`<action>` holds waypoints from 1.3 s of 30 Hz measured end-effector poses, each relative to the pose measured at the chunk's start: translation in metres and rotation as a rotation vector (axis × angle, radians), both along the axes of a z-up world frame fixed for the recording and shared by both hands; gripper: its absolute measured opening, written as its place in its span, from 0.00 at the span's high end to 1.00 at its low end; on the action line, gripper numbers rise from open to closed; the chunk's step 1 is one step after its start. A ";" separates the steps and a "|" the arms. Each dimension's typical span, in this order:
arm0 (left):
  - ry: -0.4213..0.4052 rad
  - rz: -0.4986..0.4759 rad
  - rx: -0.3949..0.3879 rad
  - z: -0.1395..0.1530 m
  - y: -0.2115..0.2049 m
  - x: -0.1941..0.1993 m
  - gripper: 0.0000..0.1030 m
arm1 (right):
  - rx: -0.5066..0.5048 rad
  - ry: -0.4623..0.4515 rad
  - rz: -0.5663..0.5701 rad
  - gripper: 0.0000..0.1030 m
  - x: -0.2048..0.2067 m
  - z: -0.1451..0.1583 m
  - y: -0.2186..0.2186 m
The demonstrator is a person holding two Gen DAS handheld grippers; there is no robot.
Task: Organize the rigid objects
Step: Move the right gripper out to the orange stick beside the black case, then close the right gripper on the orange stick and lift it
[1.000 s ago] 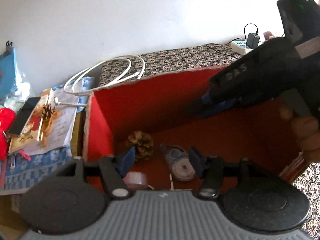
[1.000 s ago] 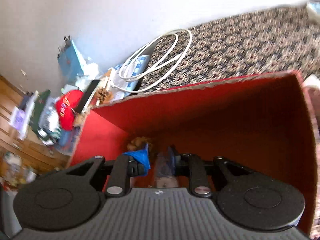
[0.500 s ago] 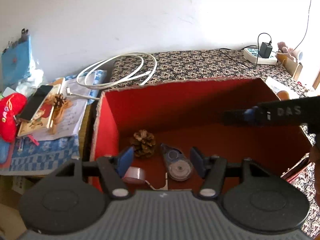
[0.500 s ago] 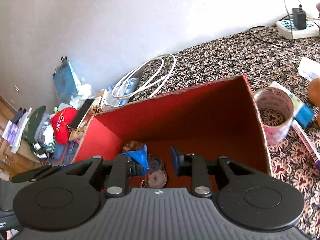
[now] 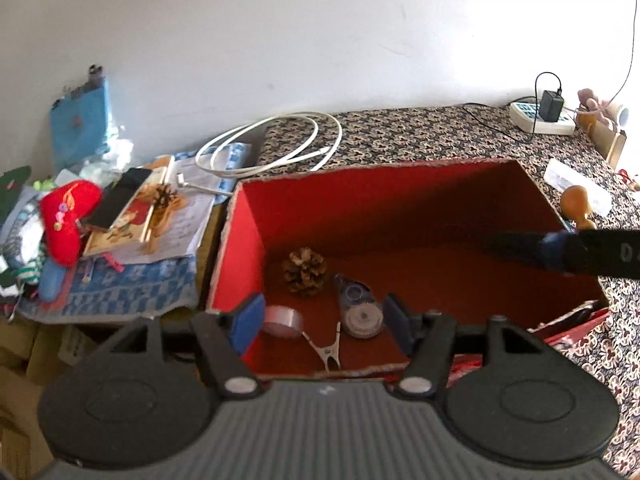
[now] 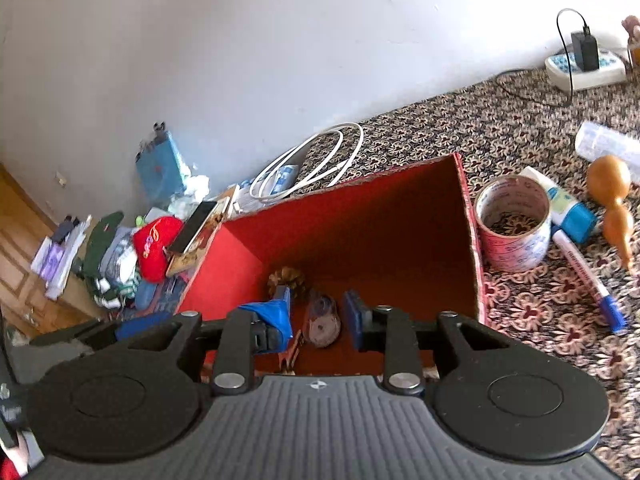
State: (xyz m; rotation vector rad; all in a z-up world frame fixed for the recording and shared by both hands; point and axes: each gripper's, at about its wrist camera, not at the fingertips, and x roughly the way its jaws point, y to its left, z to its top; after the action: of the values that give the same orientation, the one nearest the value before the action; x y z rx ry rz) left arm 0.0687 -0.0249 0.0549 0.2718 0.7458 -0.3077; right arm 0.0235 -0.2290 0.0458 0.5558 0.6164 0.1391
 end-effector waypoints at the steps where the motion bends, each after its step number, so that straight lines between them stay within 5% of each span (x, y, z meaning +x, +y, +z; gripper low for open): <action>1: -0.004 0.012 0.003 0.001 -0.001 -0.005 0.36 | -0.006 -0.005 0.006 0.88 -0.005 0.001 -0.001; 15: -0.001 0.127 0.008 -0.001 -0.005 -0.064 0.35 | -0.011 -0.021 0.103 0.86 -0.055 -0.004 0.000; 27: 0.073 0.231 0.012 -0.039 0.036 -0.096 0.35 | 0.059 0.120 0.195 0.86 -0.066 -0.051 0.019; 39: 0.227 0.059 -0.066 -0.106 0.047 -0.134 0.35 | 0.130 0.261 0.241 0.86 -0.074 -0.099 0.030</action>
State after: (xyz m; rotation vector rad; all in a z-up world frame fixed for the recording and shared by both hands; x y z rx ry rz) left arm -0.0652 0.0222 -0.0515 0.1532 0.9641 -0.3102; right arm -0.0504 -0.1993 -0.0530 0.6295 0.9334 0.3387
